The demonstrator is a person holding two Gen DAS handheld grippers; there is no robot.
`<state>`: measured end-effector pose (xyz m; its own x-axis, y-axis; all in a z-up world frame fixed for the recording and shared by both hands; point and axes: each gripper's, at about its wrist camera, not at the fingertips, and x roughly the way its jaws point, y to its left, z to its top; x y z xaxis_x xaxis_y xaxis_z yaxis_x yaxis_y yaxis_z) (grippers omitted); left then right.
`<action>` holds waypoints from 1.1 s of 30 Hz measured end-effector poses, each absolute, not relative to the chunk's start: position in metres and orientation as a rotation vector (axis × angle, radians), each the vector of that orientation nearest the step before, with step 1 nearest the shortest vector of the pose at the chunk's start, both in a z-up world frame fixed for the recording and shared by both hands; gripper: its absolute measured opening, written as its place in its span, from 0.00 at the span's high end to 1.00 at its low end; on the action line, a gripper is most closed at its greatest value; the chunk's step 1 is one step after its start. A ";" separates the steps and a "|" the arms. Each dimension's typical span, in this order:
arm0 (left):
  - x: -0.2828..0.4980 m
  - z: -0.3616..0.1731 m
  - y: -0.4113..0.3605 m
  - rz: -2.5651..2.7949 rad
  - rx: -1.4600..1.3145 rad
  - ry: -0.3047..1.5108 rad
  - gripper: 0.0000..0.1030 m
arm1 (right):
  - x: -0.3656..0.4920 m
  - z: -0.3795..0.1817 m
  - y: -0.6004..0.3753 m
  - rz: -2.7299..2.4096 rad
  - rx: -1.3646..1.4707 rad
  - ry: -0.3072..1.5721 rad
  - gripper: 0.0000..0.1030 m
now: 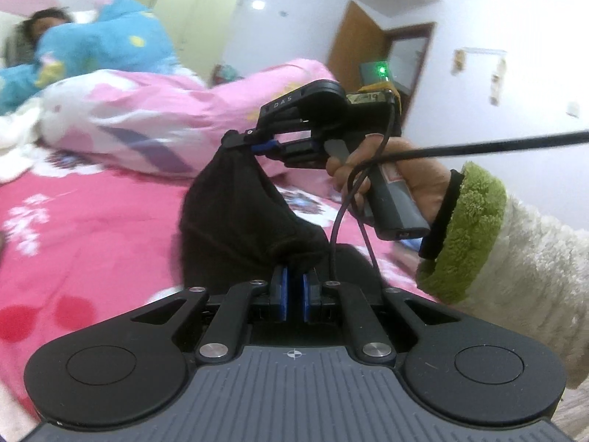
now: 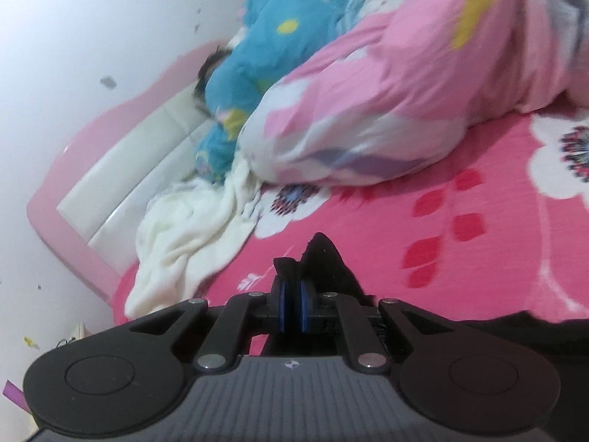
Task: Fold clothes
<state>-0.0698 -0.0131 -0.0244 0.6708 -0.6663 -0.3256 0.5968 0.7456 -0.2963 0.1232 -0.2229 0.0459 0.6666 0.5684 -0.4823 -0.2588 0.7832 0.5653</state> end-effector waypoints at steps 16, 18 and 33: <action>-0.052 -0.050 -0.133 -0.982 -0.024 0.557 0.94 | 0.080 -0.005 -0.381 0.278 0.609 0.715 0.91; -0.051 -0.054 -0.142 -1.004 -0.012 0.572 0.94 | 0.075 -0.012 -0.396 0.262 0.624 0.721 0.91; -0.040 -0.071 -0.183 -1.050 0.052 0.662 0.94 | 0.065 -0.044 -0.439 0.192 0.664 0.745 0.92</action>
<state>-0.0404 -0.1828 -0.0713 0.3235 -0.7848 -0.5286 0.8153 0.5147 -0.2652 0.0648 -0.4391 -0.0440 0.7285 0.3876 -0.5648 0.0658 0.7811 0.6209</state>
